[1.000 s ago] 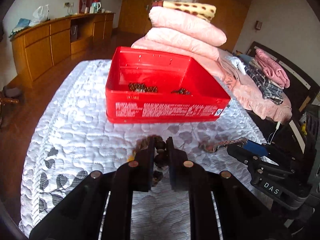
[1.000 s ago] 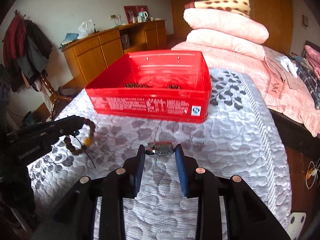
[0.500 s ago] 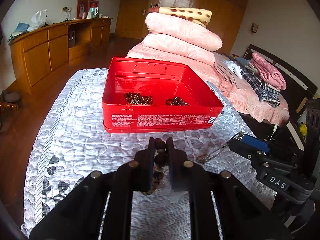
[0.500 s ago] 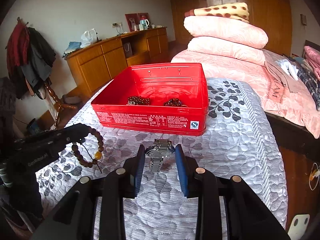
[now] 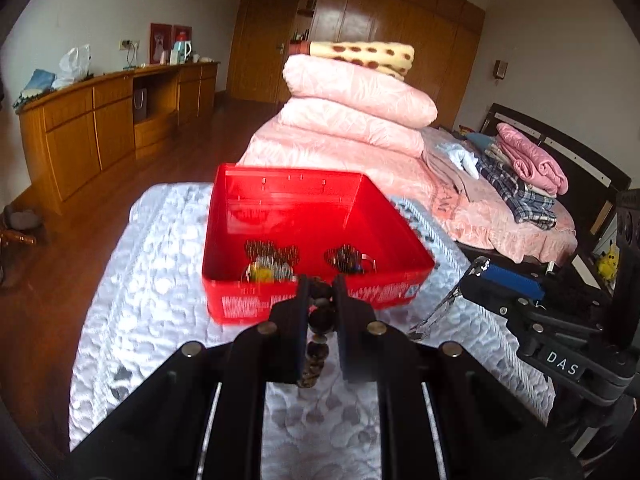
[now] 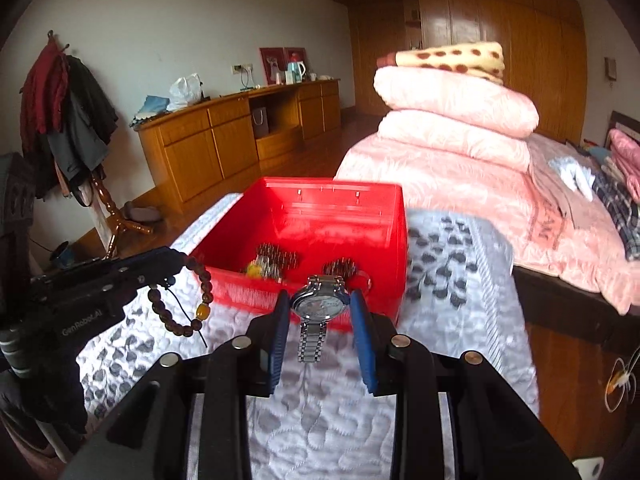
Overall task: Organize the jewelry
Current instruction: 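Carry the watch and bracelet over the red tin and open both tools to drop them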
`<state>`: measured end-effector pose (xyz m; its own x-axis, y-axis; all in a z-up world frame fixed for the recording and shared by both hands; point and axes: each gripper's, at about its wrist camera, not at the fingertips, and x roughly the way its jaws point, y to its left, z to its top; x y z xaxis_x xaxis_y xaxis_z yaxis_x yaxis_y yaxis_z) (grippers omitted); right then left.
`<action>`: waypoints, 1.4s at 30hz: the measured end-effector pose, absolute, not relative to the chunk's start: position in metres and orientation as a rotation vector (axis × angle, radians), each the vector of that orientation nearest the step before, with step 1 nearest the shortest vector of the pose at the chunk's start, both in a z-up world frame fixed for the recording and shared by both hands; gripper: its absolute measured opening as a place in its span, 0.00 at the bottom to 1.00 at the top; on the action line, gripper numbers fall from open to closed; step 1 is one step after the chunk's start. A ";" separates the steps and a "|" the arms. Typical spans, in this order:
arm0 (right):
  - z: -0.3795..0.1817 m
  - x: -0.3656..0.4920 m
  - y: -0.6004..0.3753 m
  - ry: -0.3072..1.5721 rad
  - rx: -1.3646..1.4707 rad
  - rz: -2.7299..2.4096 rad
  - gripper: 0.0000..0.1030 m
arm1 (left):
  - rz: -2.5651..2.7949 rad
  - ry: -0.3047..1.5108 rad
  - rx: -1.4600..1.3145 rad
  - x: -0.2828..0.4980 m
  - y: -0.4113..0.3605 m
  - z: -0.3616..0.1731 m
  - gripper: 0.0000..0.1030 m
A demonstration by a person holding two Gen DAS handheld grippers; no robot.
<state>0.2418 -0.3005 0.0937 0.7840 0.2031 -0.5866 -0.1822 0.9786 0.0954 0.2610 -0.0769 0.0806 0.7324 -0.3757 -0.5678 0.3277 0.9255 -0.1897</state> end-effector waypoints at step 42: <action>0.070 0.401 -0.305 0.724 0.096 0.148 0.44 | -0.317 0.678 -0.061 0.424 -0.104 0.061 0.41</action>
<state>0.4010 -0.3049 0.0696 0.7390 0.1684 -0.6523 -0.1017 0.9850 0.1391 0.4240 -0.1035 0.0615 0.7326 -0.3077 -0.6071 0.2685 0.9503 -0.1576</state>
